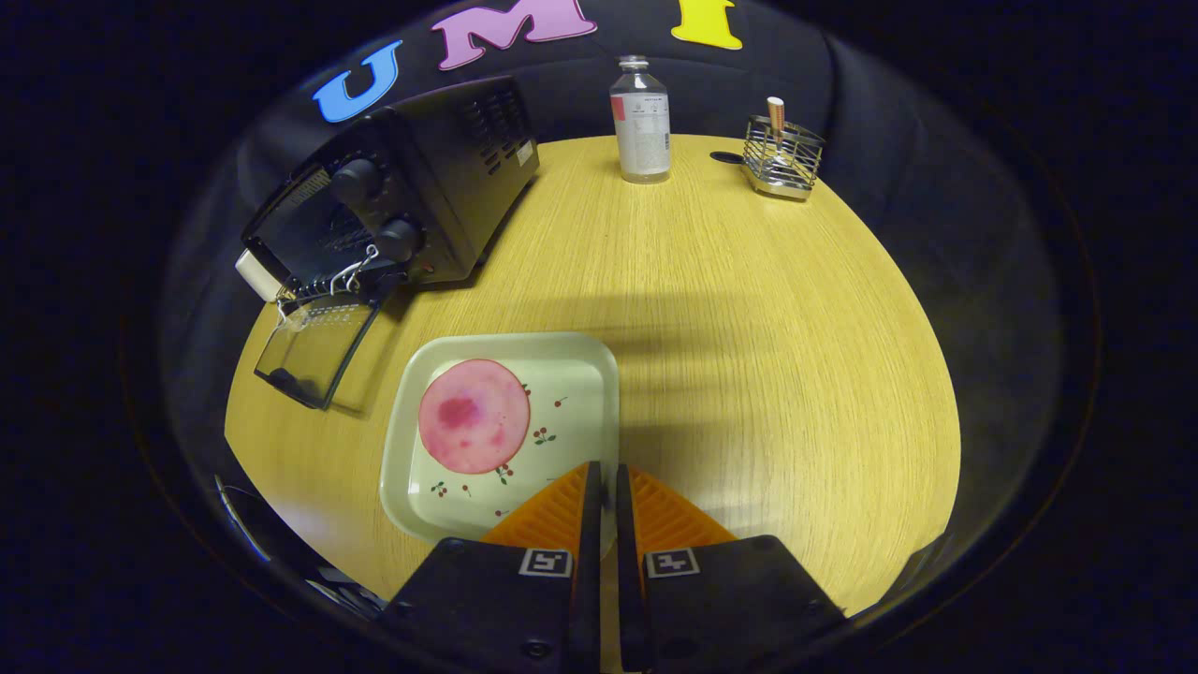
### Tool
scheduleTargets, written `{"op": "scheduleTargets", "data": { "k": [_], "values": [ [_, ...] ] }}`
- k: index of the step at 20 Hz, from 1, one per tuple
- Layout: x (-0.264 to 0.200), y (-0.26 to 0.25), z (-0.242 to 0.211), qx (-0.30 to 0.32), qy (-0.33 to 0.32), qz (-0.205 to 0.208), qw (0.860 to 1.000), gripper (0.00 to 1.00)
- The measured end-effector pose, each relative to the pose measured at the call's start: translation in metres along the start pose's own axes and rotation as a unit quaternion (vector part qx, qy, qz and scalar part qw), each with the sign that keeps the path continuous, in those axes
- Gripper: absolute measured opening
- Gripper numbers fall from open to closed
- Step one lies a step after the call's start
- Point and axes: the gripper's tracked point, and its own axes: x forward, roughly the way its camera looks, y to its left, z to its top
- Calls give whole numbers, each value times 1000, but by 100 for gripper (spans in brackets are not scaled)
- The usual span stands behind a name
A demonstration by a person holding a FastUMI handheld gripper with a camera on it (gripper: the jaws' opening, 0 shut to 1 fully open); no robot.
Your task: Open the toaster oven, put the food inside, and close the toaster oven door.
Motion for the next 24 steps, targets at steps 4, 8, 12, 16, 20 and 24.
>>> {"op": "scheduleTargets", "data": {
  "k": [4,8,12,16,20,24],
  "values": [
    [-3,2,-1,58,9,45,997,6],
    [-12,11,-7,178,23,101,979,6],
    [-28,4,4,234,5,122,965,6],
    [-44,3,22,284,-12,139,949,6],
    [-62,8,36,297,-29,149,943,6],
    [-86,23,49,312,-52,161,935,6]
  ]
}}
